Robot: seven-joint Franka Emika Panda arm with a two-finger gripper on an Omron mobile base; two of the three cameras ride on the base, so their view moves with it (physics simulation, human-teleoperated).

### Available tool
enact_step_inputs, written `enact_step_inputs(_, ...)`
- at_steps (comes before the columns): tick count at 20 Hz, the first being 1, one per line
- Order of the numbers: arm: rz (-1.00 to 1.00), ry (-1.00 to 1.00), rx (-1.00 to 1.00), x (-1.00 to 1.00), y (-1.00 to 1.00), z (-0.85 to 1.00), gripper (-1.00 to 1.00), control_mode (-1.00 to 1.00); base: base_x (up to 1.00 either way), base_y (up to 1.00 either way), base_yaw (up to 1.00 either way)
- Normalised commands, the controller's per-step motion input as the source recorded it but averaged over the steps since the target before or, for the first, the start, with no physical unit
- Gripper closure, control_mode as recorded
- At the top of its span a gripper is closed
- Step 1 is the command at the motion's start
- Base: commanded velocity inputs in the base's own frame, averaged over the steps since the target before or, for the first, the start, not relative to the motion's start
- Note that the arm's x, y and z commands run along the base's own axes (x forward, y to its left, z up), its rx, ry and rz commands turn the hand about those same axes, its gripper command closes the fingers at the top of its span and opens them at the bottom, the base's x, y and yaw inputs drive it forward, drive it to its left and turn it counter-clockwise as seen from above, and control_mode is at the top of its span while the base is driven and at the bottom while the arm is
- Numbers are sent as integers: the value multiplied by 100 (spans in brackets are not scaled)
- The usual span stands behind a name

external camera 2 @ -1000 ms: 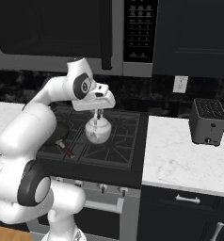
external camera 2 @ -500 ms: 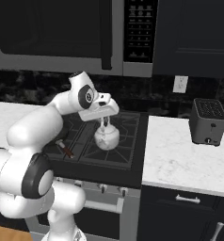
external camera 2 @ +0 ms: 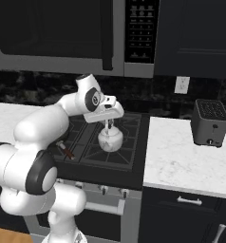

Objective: Pick the kettle from the counter and place it on a stove burner. Then turn the burner on.

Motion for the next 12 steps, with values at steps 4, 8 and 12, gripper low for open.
enact_step_inputs(4, 0, 0, 0, 1, 12, 0, 100, -100, 0, 0, 0)
enact_step_inputs(8, 0, 0, 1, 1, 11, 0, 100, -100, 0, 0, 0)
enact_step_inputs(12, 0, 0, 0, 4, 16, -1, 100, -100, 0, 0, 0)
